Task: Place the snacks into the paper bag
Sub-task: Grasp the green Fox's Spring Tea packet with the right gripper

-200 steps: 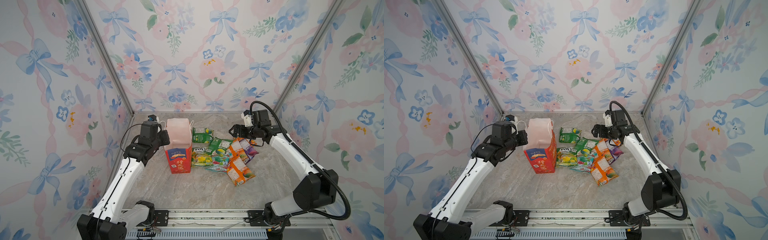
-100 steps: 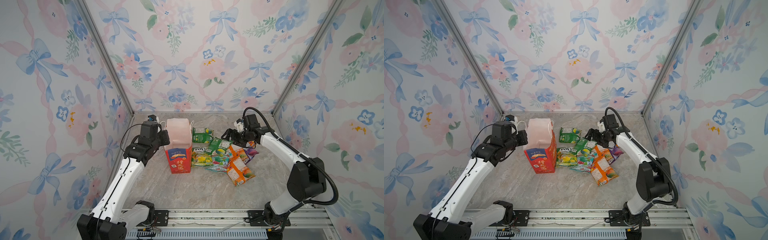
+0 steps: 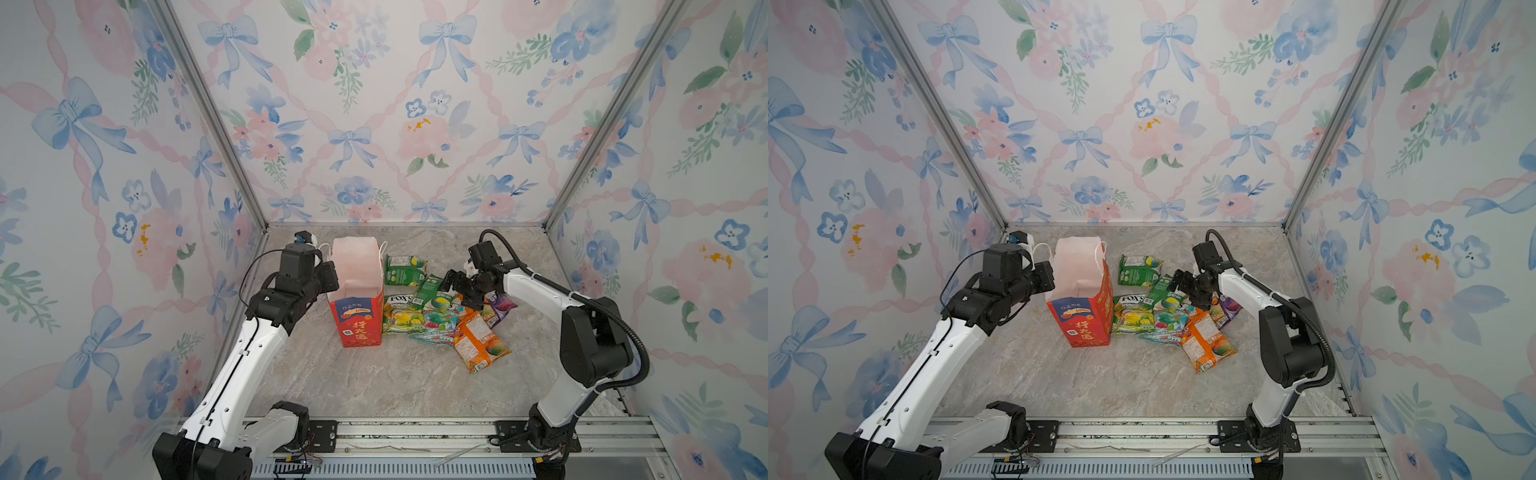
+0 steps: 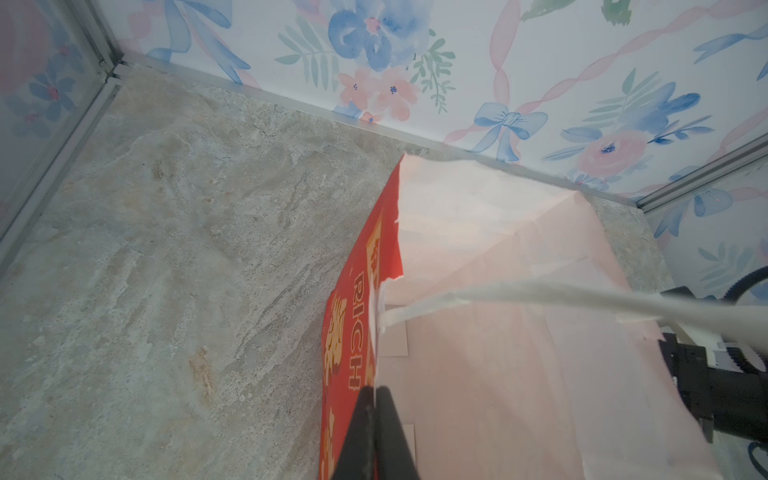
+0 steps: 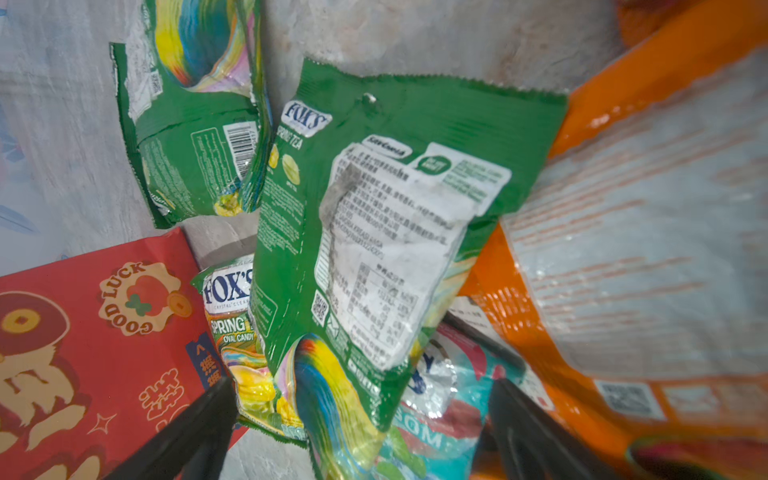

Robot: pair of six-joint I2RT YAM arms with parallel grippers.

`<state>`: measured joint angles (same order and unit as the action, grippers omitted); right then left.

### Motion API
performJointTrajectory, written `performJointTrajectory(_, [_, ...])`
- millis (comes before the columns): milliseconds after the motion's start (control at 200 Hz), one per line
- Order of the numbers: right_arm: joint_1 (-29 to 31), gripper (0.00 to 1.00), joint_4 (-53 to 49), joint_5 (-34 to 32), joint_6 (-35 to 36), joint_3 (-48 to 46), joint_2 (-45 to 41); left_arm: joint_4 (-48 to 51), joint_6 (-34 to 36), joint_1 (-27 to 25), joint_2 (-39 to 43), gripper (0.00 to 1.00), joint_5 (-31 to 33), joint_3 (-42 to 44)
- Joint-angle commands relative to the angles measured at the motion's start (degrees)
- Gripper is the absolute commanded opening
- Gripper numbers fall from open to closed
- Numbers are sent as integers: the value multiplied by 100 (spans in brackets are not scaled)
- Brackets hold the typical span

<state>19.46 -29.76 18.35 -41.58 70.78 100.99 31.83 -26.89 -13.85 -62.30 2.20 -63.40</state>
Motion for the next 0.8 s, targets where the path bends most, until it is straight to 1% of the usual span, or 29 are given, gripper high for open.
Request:
performJointTrajectory(0, [33, 99, 236, -9, -140, 13, 241, 69, -87, -21, 67, 0, 45, 82])
performJointTrajectory(125, [27, 94, 336, 156, -122, 277, 530, 68, -116, -23, 66, 0, 46, 55])
performJointTrajectory(300, [30, 91, 460, 287, -155, 553, 904, 60, -185, -30, 27, 0, 7, 54])
performJointTrajectory(370, [32, 91, 526, 334, -165, 624, 1024, 60, -215, -36, 23, 0, 8, 55])
performJointTrajectory(440, [39, 89, 616, 411, -166, 696, 1121, 60, -231, -39, 21, 0, 18, 64])
performJointTrajectory(560, [42, 84, 539, 365, -99, 876, 1228, 60, -238, -46, 21, 0, 17, 56])
performJointTrajectory(730, [50, 70, 375, 302, 98, 1059, 1196, 59, -232, -44, 58, 0, 27, 94])
performJointTrajectory(795, [50, 62, 374, 314, 131, 1100, 1145, 60, -221, -48, 62, 0, 28, 122])
